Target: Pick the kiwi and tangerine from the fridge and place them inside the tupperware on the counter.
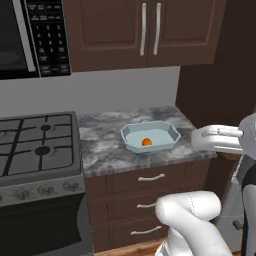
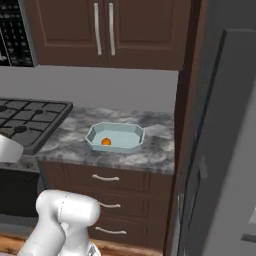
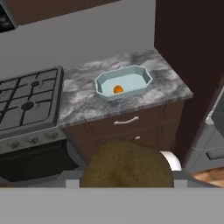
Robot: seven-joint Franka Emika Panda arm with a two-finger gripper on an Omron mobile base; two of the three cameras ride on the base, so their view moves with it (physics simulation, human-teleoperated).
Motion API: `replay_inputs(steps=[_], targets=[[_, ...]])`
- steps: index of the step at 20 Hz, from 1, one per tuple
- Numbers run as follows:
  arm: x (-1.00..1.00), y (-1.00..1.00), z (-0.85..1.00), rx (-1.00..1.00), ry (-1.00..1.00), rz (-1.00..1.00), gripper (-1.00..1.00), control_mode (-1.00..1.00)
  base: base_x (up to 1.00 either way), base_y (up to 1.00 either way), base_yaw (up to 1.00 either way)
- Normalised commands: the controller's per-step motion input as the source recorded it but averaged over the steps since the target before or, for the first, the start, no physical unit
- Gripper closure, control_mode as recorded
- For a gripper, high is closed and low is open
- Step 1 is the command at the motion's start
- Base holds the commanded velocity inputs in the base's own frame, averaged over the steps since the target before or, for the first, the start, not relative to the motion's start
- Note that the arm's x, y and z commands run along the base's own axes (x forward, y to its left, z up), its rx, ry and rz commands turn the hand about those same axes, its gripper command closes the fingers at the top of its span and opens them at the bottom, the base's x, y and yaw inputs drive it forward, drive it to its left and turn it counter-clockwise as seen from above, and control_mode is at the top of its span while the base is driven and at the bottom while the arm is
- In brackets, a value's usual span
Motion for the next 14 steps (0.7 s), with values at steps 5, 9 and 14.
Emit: replay_inputs(steps=[5, 9, 14], targets=[[0.0, 0.0, 0.0, 0.0, 0.0, 0.0, 1.0, 1.0, 1.0, 0.12, -0.12], [0.13, -0.05, -0.06, 0.0, 0.08, 0.0, 1.0, -1.0, 0.66, 0.03, -0.01], [0.24, -0.26, -0.5, 0.0, 0.37, 0.0, 1.0, -1.0, 0.0, 0.0, 0.0]])
